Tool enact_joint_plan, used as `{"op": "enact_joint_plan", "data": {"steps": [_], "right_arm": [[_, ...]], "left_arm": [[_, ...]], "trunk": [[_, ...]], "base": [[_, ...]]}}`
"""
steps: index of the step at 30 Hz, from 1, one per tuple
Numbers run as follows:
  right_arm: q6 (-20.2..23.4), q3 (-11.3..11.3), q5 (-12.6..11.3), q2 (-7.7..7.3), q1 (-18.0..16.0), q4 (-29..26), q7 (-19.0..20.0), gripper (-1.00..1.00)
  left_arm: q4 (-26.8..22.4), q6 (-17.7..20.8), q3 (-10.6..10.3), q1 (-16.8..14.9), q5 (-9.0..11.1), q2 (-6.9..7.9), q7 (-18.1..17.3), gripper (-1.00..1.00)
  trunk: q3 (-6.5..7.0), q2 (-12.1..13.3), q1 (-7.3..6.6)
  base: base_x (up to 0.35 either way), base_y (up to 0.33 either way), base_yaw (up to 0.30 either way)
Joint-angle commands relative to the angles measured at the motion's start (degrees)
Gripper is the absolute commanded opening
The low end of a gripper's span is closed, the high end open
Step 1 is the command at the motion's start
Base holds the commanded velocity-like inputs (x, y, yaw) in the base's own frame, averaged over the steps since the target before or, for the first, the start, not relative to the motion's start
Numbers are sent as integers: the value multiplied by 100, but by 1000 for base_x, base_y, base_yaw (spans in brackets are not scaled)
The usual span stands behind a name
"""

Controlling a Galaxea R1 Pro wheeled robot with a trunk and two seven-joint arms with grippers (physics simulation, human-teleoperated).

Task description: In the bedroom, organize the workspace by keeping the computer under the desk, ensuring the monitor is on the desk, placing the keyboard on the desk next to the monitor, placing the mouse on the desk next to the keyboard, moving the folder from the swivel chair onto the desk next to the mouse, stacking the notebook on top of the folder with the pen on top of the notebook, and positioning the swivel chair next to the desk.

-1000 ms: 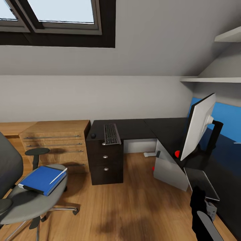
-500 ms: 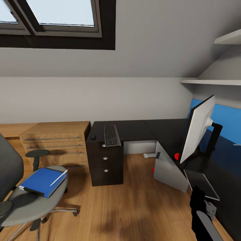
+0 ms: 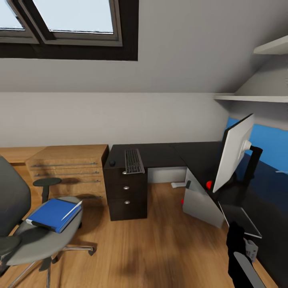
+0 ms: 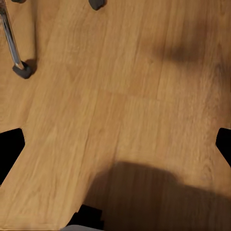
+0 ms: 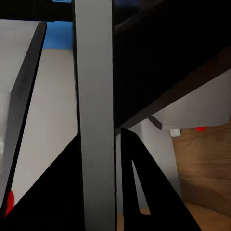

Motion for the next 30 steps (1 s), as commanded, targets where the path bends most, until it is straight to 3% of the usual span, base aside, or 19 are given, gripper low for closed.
{"op": "enact_joint_plan", "data": {"steps": [1, 9, 11, 13, 15, 23, 26, 30], "right_arm": [[-21, 5, -96, 2, -1, 9, 66, -100], [-29, 130, -25, 33, -1, 10, 100, -100], [-31, 139, 106, 107, -1, 10, 100, -100], [-33, 150, 509, 209, -1, 8, 94, -100], [-33, 162, 695, 307, -1, 8, 93, -100], [-33, 208, 921, 578, -1, 15, 97, -100], [-43, 534, 1208, 780, 5, 117, 99, -100], [-54, 750, 1334, 901, 7, 201, 100, -100]], "left_arm": [[-12, 16, -6, 2, 46, 1, 22, 100], [-12, 16, -5, 2, 47, 2, 22, 100], [-12, 16, -6, 2, 47, 2, 22, 100], [-12, 16, -6, 2, 47, 2, 22, 100], [-12, 16, -6, 2, 47, 2, 22, 100], [-12, 16, -6, 2, 47, 2, 25, 100], [-12, 16, -6, 2, 47, 2, 25, 100], [-12, 16, -10, 2, 45, 2, 27, 100]], "trunk": [[-5, -3, -3], [-5, -3, -3], [-2, -3, -3], [12, -3, -3], [28, -3, -3], [98, -3, -3], [125, -3, -3], [160, -3, -3]], "base": [[-307, 0, 0], [-304, 0, 0], [-81, 0, 0], [-20, 0, 0], [-7, 0, 0], [-1, 0, 0], [0, 0, 12], [0, 0, 55]]}}
